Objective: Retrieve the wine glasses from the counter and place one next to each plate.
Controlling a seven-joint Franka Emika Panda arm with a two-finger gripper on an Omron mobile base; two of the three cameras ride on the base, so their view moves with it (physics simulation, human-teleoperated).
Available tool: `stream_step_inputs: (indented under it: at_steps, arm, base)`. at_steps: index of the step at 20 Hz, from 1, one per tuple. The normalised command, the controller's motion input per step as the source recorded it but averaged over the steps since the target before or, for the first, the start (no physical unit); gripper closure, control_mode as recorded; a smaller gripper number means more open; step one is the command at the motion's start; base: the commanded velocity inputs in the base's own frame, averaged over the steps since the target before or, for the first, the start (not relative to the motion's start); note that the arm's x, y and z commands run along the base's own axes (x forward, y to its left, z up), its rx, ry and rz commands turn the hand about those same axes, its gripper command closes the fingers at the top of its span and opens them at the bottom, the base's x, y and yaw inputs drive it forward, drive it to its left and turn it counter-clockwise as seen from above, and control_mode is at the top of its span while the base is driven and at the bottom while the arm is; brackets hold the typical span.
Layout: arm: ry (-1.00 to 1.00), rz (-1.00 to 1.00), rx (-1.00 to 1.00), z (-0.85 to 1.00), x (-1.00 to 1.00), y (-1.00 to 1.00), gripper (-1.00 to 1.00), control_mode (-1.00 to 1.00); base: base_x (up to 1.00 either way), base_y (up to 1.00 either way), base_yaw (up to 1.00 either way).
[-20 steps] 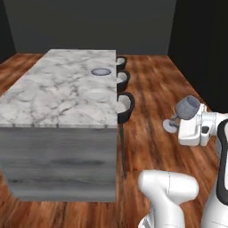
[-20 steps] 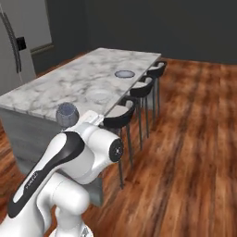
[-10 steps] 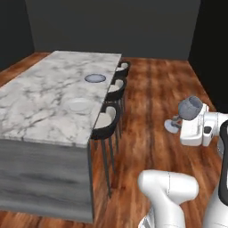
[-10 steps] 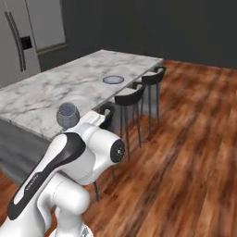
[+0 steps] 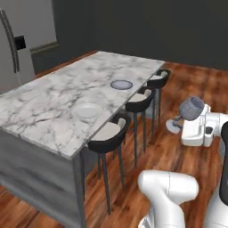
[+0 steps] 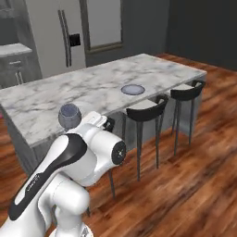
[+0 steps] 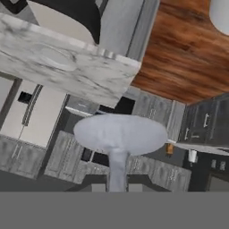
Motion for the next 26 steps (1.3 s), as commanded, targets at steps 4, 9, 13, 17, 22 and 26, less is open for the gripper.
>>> stream_step_inputs:
  at_steps: [4,9,13,17,22,26]
  arm:
    - [0.0,0.0,0.0,0.0,0.0,0.0,1.0,1.0]
    - [0.0,0.0,0.0,0.0,0.0,0.0,1.0,1.0]
    - [0.0,0.0,0.0,0.0,0.0,0.0,1.0,1.0]
    - [0.0,0.0,0.0,0.0,0.0,0.0,1.0,1.0]
    - [0.0,0.0,0.0,0.0,0.0,0.0,1.0,1.0]
    - [0.0,0.0,0.0,0.0,0.0,0.0,1.0,1.0]
  base:
    - [0.17,-0.73,0.72]
    - [0.0,-0.72,0.73]
    - [-0.54,-1.0,0.48]
    - [-0.46,-1.0,0.29]
    - [0.25,-0.29,-0.04]
    - [0.82,-0.48,0.0]
